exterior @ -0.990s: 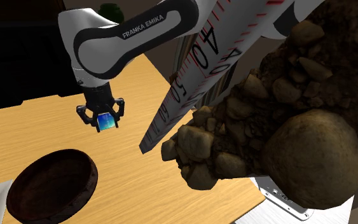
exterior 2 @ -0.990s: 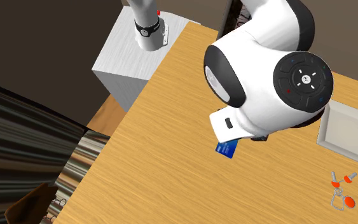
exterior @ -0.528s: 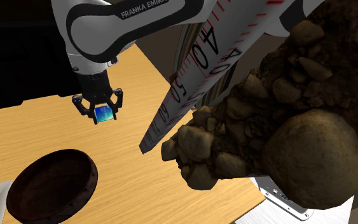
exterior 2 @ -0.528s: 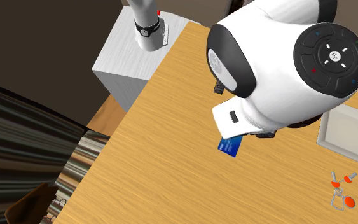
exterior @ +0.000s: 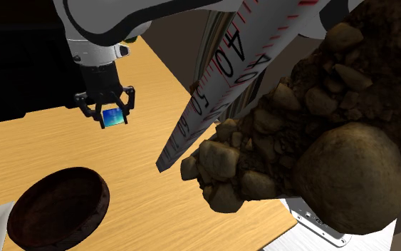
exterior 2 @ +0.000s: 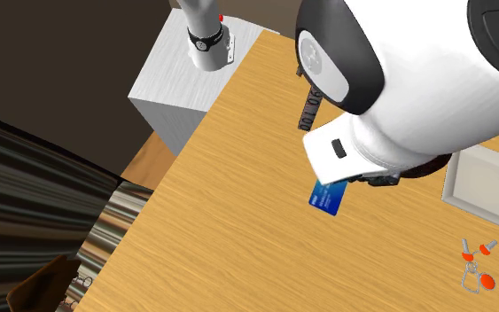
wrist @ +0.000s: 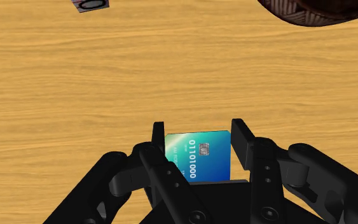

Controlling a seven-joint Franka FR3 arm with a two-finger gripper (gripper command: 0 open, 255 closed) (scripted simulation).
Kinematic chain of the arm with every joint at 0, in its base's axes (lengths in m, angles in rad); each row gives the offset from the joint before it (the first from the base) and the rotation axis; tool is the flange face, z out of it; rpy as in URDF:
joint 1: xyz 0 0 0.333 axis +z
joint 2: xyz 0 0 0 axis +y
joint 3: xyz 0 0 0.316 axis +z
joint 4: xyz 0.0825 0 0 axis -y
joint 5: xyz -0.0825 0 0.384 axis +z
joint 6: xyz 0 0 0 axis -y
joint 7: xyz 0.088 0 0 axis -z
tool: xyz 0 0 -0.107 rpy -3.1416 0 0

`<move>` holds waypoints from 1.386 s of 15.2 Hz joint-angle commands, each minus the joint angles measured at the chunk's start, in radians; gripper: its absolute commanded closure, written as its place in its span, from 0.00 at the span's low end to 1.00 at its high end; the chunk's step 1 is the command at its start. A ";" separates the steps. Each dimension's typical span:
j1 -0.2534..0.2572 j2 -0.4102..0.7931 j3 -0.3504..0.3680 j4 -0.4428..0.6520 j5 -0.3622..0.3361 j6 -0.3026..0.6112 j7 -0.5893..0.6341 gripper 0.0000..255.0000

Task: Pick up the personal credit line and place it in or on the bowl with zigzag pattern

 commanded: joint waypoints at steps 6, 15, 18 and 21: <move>0.006 -0.010 0.005 0.080 0.006 -0.089 0.003 1.00; 0.120 -0.004 0.042 0.108 -0.005 -0.099 0.150 1.00; 0.177 0.014 0.055 0.133 -0.018 -0.102 0.214 1.00; 0.239 0.042 0.064 0.173 -0.035 -0.110 0.279 1.00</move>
